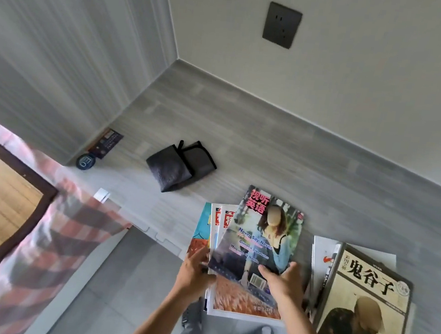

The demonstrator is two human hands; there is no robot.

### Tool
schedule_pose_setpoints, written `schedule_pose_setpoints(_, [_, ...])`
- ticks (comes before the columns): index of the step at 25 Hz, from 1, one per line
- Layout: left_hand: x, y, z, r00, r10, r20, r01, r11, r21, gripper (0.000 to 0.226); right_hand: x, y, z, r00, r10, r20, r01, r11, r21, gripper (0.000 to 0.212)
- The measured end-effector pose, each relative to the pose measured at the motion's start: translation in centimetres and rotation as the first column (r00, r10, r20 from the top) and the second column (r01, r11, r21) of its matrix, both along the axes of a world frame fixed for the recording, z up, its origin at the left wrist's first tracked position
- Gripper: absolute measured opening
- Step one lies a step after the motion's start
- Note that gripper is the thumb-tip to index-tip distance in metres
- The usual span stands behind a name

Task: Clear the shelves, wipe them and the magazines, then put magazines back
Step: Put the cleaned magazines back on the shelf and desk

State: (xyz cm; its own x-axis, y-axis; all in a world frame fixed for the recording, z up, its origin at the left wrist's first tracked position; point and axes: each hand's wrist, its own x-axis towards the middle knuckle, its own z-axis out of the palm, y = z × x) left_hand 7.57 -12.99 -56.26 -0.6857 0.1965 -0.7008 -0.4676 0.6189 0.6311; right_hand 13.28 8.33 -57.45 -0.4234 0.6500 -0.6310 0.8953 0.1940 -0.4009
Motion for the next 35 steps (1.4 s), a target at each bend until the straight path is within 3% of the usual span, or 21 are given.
schedule_pose_setpoints(2, [0.7,-0.1,-0.6,0.998,-0.003,-0.068,0.002,1.000,-0.019,0.033,1.8,0.2,0.1,1.000,-0.025,0.010,0.025,0.999,-0.040,0.057])
schedule_pose_setpoints(4, [0.8,0.1,-0.6,0.989,-0.037,-0.145,0.015,0.989,-0.147,0.026,3.5,0.5,-0.1,1.000,0.000,0.010,0.000,1.000,-0.027,0.055])
schedule_pose_setpoints(6, [0.3,0.3,0.2,0.977,-0.034,-0.212,-0.041,0.939,-0.340,0.039,4.4,0.5,0.0,1.000,-0.018,0.004,0.018,1.000,-0.013,0.050])
schedule_pose_setpoints(8, [-0.2,0.2,0.3,0.976,0.029,-0.216,-0.115,0.912,-0.394,0.051,4.5,0.8,0.6,0.998,-0.064,0.006,0.064,0.997,-0.034,0.046])
schedule_pose_setpoints(10, [-0.6,-0.3,0.0,0.975,0.181,-0.131,-0.214,0.923,-0.318,0.051,4.8,1.4,0.8,0.995,-0.102,-0.001,0.102,0.992,-0.073,0.042])
schedule_pose_setpoints(12, [-1.1,-0.3,-0.2,0.941,0.332,0.065,-0.318,0.933,-0.169,0.036,4.9,1.8,0.7,0.989,-0.148,-0.013,0.145,0.979,-0.146,0.041])
schedule_pose_setpoints(14, [-0.9,0.0,-0.4,0.949,0.282,0.143,-0.269,0.957,-0.106,0.010,5.1,1.7,0.9,0.976,-0.217,-0.003,0.208,0.939,-0.274,0.048])
schedule_pose_setpoints(15, [-0.6,0.1,-0.5,0.951,0.280,0.131,-0.269,0.959,-0.092,0.002,5.1,1.5,1.0,0.970,-0.241,0.010,0.231,0.916,-0.327,0.053])
schedule_pose_setpoints(18, [-0.1,0.1,-0.9,0.951,0.307,0.049,-0.304,0.951,-0.049,0.008,4.8,1.4,1.7,0.948,-0.316,0.030,0.302,0.870,-0.390,0.051])
schedule_pose_setpoints(22, [-1.6,-3.0,2.2,0.901,0.350,-0.256,-0.384,0.918,-0.095,0.016,4.0,1.0,1.6,0.924,-0.378,0.055,0.352,0.787,-0.506,0.044])
schedule_pose_setpoints(25, [-2.5,-7.0,6.6,0.761,0.535,-0.366,-0.516,0.842,0.158,0.029,3.6,0.1,1.8,0.902,-0.429,0.047,0.387,0.755,-0.530,0.031])
schedule_pose_setpoints(28, [-3.0,-11.0,9.2,0.716,0.692,-0.090,-0.590,0.669,0.453,0.018,3.6,-0.5,1.7,0.887,-0.459,0.055,0.409,0.722,-0.558,0.025])
schedule_pose_setpoints(30, [-2.5,-11.3,8.0,0.733,0.666,0.137,-0.634,0.598,0.491,0.017,3.7,-0.6,1.9,0.856,-0.512,0.074,0.456,0.678,-0.576,0.018])
schedule_pose_setpoints(32, [-1.5,-9.1,5.8,0.791,0.571,0.220,-0.603,0.666,0.440,0.018,4.0,-0.2,2.1,0.800,-0.596,0.071,0.502,0.598,-0.625,0.030])
schedule_pose_setpoints(35, [0.4,-4.3,2.4,0.937,0.337,0.094,-0.349,0.882,0.316,0.018,4.2,0.6,2.8,0.787,-0.615,0.044,0.427,0.492,-0.759,0.059])
